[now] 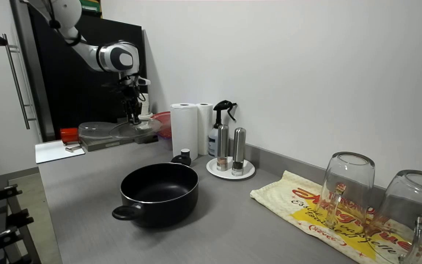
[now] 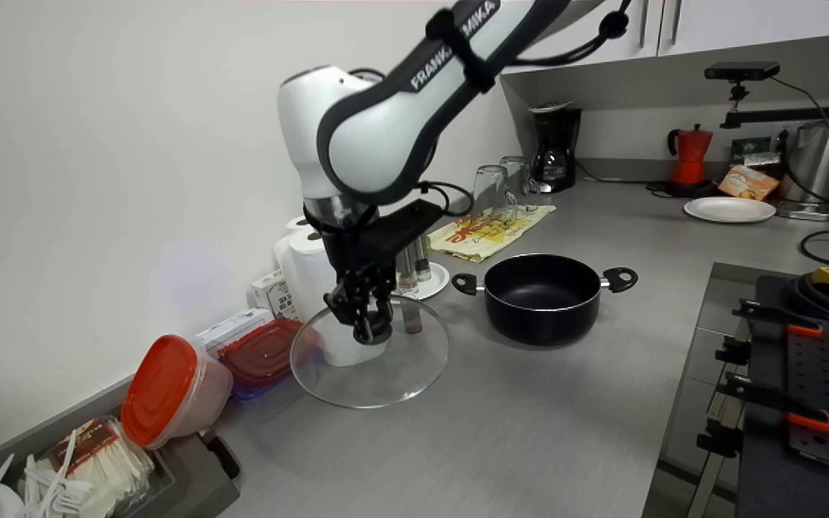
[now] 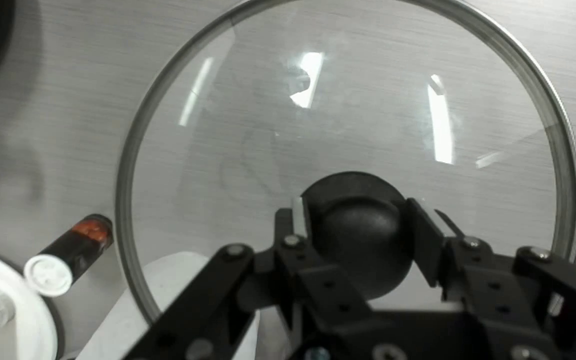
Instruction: Put the lid on the pot
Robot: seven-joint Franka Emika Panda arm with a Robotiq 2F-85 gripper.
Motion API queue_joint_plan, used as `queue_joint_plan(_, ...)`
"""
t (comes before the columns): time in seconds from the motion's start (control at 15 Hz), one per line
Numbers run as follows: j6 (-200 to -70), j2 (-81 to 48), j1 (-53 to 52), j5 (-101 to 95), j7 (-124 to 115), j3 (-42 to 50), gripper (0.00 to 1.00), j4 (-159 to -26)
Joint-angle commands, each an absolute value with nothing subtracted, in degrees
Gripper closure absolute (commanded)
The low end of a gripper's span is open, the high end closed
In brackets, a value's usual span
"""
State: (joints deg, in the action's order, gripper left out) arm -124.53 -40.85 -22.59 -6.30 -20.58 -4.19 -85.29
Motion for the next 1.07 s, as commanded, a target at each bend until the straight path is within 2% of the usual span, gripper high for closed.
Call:
queue_joint_plan(0.0, -120.8, -30.2, -22.8, -8.4, -20.8, -3.7, 0.75, -89.8)
queue_joint_plan(0.47, -117.1, -12.9, -17.9, -10.7, -19.5, -4.0, 0.75, -98.3)
queue_joint_plan(1.0, -115.8, 3.2, -5.7, -9.4, -13.8, -1.2, 0.75, -112.2)
